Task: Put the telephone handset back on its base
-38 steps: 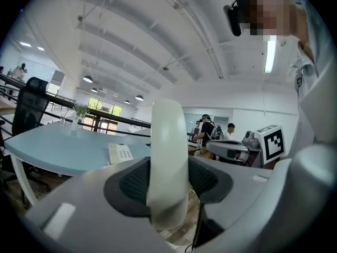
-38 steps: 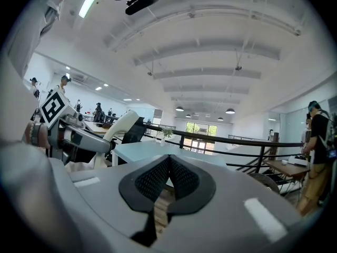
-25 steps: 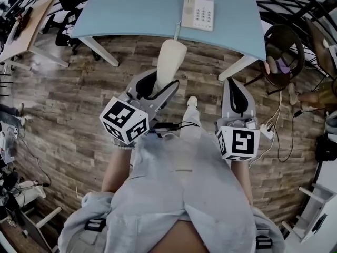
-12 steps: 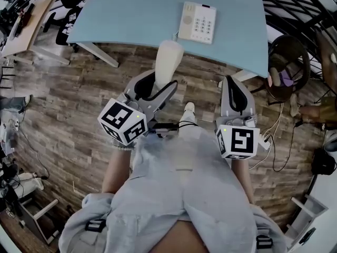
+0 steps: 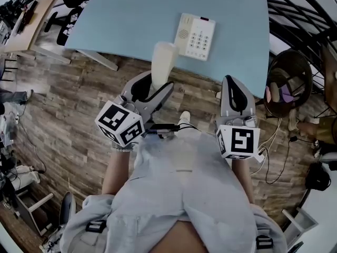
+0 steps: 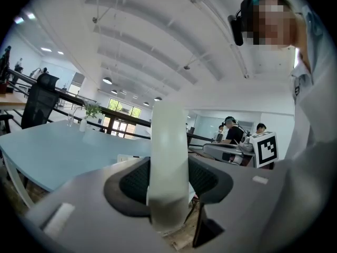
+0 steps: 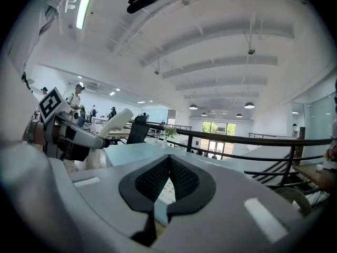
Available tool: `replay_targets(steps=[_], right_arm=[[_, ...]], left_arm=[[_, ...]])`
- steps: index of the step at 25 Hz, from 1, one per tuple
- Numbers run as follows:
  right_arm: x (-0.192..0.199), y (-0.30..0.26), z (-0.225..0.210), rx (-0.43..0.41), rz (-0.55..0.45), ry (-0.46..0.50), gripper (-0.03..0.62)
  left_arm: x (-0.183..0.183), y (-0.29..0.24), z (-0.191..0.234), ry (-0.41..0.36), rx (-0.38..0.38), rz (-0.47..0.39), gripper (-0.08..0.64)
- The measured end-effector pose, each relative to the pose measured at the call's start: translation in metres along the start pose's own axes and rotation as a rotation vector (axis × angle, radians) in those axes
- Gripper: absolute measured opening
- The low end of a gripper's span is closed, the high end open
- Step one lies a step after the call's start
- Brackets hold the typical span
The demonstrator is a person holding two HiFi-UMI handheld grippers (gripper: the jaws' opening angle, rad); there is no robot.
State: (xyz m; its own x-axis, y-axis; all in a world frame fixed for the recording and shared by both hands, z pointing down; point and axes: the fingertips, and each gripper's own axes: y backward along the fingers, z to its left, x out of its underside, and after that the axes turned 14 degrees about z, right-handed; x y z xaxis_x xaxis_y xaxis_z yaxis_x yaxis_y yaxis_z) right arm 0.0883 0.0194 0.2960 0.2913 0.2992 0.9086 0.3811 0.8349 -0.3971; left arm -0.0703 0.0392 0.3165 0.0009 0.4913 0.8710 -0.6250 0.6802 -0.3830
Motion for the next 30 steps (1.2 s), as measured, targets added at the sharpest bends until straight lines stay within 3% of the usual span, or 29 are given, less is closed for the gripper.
replay_targets(steps=[11, 30], right_arm=[[0.003, -0.036, -0.043, -0.029, 0.018, -0.009, 0.007], [0.006, -0.047, -0.044, -0.044, 0.029, -0.01, 0.006]], left_arm=[[-0.019, -0.042, 0.008, 0.021, -0.035, 0.007, 0.212], [-0.02, -0.052, 0.019, 0.051, -0.047, 0.032, 0.212]])
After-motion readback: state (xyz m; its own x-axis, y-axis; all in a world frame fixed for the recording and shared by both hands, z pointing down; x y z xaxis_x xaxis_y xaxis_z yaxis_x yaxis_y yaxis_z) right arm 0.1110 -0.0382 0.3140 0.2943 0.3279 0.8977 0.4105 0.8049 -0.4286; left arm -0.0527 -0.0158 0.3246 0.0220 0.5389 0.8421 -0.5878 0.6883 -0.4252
